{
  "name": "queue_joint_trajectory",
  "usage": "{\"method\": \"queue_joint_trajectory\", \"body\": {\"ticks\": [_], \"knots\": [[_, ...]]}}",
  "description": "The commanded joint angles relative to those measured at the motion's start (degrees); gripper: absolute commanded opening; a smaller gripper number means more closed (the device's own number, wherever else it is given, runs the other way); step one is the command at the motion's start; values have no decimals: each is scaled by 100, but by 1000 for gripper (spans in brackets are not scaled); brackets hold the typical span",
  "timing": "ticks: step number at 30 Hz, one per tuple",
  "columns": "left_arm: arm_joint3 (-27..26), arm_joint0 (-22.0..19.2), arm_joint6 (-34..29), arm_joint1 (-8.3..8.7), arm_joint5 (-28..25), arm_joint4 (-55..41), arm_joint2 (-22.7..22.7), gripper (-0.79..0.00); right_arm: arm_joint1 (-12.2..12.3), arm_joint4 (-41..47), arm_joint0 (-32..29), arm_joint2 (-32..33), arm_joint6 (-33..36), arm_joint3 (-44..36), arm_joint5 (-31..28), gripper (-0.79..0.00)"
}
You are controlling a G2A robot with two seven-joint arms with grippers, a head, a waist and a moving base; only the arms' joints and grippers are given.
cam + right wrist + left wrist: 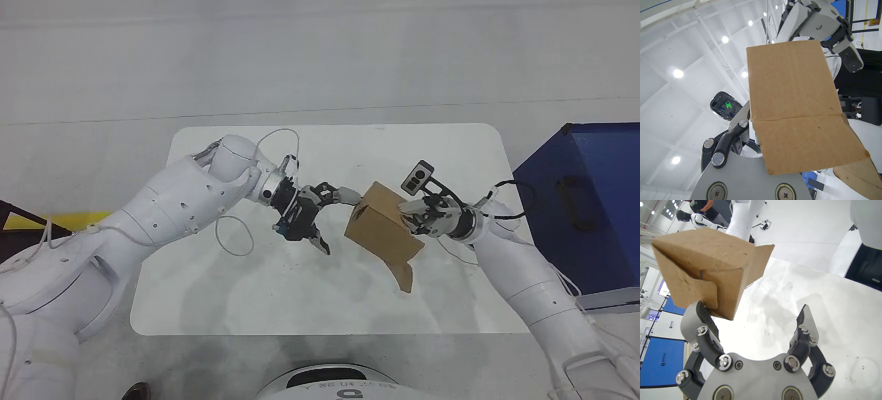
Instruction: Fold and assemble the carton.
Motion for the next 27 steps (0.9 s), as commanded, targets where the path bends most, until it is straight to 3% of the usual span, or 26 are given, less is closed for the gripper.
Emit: {"method": "queue_joint_trajectory", "body": {"ticks": [1, 17, 27], "knots": [[16, 9, 10, -33, 10, 45, 0, 0, 2, 19, 15, -20, 0, 11, -5, -785], [28, 51, 80, -262, 79, 340, 0, 0, 28, 218, 62, -150, 0, 113, -73, -785], [103, 24, 141, -307, 141, 175, 0, 0, 33, 261, 81, -227, 0, 108, -118, -785]]}}
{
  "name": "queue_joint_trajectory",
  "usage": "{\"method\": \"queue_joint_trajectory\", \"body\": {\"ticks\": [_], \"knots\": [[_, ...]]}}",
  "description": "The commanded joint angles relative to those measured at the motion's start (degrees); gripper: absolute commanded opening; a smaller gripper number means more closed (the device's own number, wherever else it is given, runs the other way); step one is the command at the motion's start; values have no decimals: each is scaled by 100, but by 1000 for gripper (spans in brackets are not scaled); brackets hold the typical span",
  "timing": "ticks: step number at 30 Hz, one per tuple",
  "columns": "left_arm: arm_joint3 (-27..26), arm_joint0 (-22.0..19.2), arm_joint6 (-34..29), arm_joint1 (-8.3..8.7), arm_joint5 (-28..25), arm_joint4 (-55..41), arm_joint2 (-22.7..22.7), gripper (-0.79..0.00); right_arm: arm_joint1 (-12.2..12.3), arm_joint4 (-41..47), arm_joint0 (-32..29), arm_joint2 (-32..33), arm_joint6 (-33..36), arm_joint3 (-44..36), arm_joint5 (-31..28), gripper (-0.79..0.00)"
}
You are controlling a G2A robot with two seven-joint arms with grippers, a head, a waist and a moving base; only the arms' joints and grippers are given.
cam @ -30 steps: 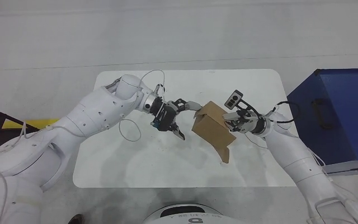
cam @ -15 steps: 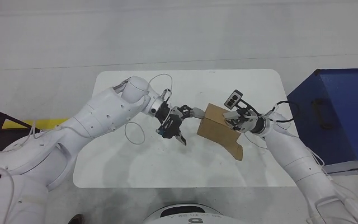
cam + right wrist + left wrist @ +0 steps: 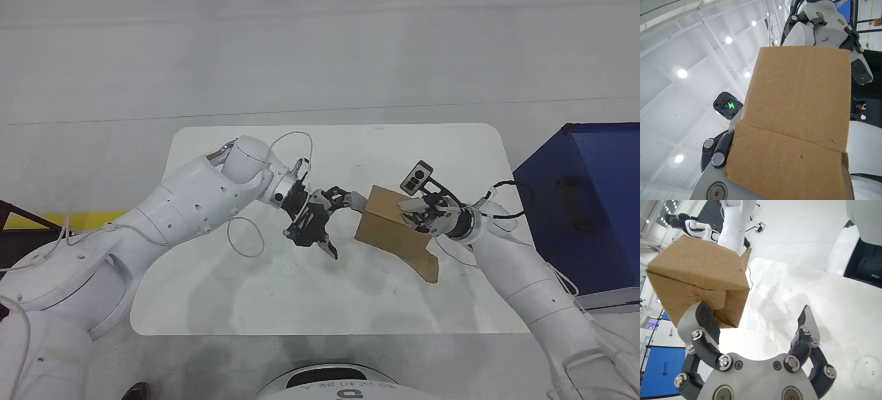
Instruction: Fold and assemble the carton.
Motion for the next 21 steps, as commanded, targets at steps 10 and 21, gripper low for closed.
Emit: {"method": "queue_joint_trajectory", "body": {"ticks": [10, 21], "knots": [[3, -16, 25, -24, 25, 18, 0, 0, 7, 13, -23, -41, 0, -41, -27, -785], [638, -86, 1104, 363, 1104, -755, 0, 0, 46, 62, -168, 41, 0, -110, -87, -785]]}}
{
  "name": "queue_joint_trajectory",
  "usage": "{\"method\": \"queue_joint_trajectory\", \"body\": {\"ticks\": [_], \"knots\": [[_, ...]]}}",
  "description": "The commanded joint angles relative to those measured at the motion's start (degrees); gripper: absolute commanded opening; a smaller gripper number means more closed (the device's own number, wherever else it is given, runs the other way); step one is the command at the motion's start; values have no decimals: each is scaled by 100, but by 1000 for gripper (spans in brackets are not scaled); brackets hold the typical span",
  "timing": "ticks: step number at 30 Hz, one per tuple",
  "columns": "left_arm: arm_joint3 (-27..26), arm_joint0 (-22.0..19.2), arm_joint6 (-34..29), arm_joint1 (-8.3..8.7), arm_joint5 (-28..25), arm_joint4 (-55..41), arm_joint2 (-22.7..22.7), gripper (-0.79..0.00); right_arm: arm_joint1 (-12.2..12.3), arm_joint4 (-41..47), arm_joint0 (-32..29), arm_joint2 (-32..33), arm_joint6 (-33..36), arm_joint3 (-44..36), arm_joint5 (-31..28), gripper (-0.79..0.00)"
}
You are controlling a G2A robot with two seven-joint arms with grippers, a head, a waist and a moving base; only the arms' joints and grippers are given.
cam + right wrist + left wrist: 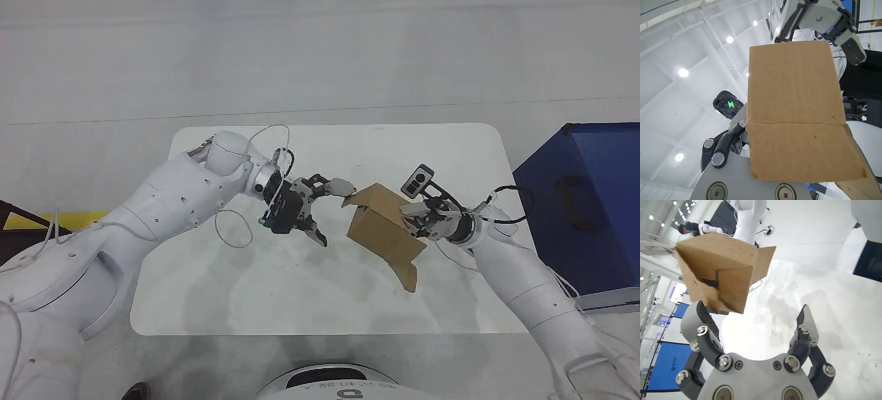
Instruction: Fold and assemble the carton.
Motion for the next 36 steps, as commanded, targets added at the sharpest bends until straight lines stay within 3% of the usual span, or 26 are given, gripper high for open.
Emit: {"method": "queue_joint_trajectory", "body": {"ticks": [1, 3, 6, 10, 14, 17, 21, 30, 36], "knots": [[105, -6, 433, 128, 433, -465, 0, 0, 1, 2, -10, -7, 0, -2, 12, -785], [32, -17, 708, 244, 709, -820, 0, 0, -3, 7, 3, -23, 0, 24, 29, -785], [-239, -159, 708, 443, 711, -1434, -30, 0, -13, 6, 39, -64, 0, 78, 65, -785], [-363, -266, 708, 740, 834, -2006, -506, 0, -27, 71, 74, -102, 0, 184, 100, -785], [-488, -369, 708, 870, 1021, -1641, -764, 0, -37, 122, 90, -155, 0, 252, 110, -785], [-531, -513, 708, 774, 856, -1242, -691, 0, -41, 183, 98, -184, 0, 264, 100, -785], [-251, -653, 708, 474, 722, -907, -523, 0, -31, 254, 85, -186, 0, 264, 77, -785], [575, -523, 570, -162, 1064, -1090, -468, 0, -26, 318, 151, -255, 0, 317, 109, -785], [710, -421, 311, -486, 1200, -904, -393, 0, -54, 324, 277, -360, 0, 365, 147, -785]]}}
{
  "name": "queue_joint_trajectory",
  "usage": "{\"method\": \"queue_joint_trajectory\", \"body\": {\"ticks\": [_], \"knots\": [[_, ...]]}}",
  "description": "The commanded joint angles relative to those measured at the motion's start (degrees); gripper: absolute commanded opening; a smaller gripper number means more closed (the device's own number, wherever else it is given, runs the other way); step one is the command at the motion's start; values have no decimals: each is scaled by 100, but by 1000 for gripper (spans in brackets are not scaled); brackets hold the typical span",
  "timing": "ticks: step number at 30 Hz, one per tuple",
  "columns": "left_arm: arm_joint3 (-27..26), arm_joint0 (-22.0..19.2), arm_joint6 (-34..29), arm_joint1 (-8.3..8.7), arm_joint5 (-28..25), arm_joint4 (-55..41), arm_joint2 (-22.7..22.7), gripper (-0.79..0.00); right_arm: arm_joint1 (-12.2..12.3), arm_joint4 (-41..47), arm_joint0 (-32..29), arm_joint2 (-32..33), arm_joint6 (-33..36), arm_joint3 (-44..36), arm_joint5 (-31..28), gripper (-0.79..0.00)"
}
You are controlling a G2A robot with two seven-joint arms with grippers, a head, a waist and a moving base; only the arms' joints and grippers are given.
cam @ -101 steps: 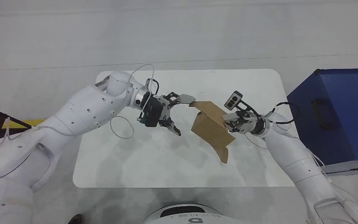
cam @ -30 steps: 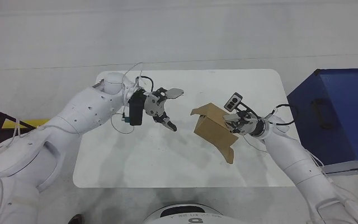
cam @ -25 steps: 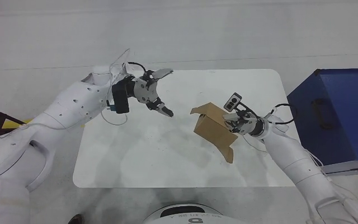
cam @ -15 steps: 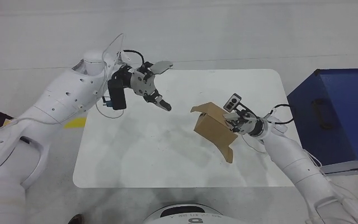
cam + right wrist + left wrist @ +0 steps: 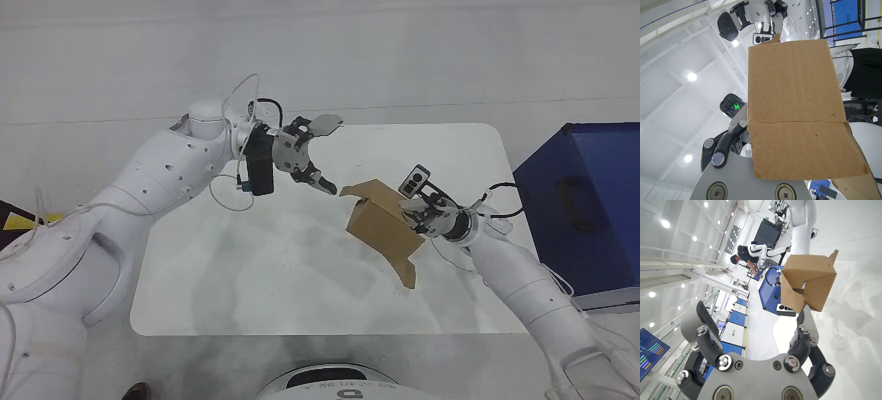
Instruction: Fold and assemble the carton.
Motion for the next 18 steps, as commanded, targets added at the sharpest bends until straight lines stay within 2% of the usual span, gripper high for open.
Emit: {"method": "queue_joint_trajectory", "body": {"ticks": [1, 5, 8, 11, 18], "knots": [[49, 25, -41, -95, 27, 19, 0, 0, -9, 2, 33, -32, 0, 6, 7, -785], [186, 77, -83, -255, 80, 30, -28, 0, -27, 3, 77, -106, 0, -11, -10, -785], [315, 116, 118, -327, -110, 19, -39, 0, -33, 22, 74, -132, 0, -9, -53, -785], [402, 190, 321, -355, -394, -20, -46, 0, -23, -21, 40, -129, 0, -14, -131, -785], [402, 190, 321, -355, -394, -20, -46, 0, -23, -21, 40, -129, 0, -14, -131, -785]]}}
